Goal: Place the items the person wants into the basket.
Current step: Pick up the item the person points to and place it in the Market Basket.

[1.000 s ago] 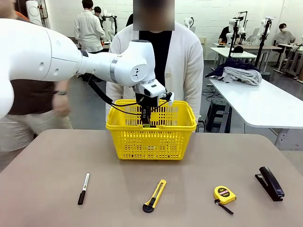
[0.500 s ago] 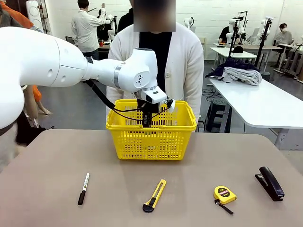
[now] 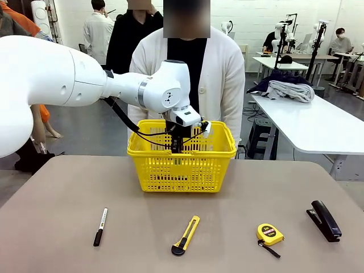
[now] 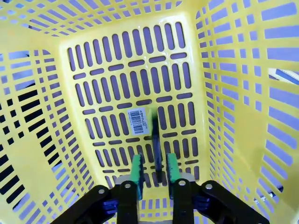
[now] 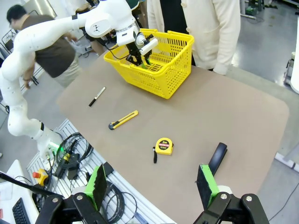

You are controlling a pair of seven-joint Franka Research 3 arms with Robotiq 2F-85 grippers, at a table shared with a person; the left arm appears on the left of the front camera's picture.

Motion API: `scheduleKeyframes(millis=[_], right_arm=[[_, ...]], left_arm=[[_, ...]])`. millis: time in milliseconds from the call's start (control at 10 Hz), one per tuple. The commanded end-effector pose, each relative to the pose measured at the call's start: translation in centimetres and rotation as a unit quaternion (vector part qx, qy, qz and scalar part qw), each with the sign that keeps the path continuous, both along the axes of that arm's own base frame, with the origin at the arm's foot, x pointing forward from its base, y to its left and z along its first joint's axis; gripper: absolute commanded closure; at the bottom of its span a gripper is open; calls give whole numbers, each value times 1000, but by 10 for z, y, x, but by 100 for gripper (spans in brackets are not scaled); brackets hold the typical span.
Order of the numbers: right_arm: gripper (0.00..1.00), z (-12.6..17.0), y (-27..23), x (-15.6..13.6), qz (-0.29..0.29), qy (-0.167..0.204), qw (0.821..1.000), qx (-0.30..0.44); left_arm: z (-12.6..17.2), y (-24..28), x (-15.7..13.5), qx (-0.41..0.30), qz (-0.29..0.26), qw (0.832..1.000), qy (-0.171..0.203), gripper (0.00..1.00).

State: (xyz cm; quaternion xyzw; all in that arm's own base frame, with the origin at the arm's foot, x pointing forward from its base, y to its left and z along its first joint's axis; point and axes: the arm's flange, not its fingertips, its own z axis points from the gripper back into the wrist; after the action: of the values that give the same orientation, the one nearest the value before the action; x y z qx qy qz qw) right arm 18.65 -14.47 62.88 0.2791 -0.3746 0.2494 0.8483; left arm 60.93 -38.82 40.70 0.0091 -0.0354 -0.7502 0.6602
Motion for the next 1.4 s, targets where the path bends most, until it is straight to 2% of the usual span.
scheduleKeyframes(millis=[0, 100, 900, 1000, 1100, 1300], right_arm=[[0, -2, 1, 0, 2, 1, 1000, 0], [0, -2, 1, 0, 2, 1, 1000, 0], [0, -2, 1, 0, 2, 1, 1000, 0], [0, -2, 1, 0, 2, 1, 1000, 0], [0, -2, 1, 0, 2, 1, 1000, 0], [0, -2, 1, 0, 2, 1, 1000, 0]], left_arm=[[3, -3, 5, 10, -13, 1000, 3, 25], [3, -3, 5, 10, -13, 1000, 5, 0], [17, 3, 1, 11, 0, 1000, 12, 0], [32, 8, -4, 9, 6, 1000, 7, 0], [60, 25, -18, -2, 14, 1000, -1, 0], [115, 73, -61, -32, 42, 998, -31, 0]])
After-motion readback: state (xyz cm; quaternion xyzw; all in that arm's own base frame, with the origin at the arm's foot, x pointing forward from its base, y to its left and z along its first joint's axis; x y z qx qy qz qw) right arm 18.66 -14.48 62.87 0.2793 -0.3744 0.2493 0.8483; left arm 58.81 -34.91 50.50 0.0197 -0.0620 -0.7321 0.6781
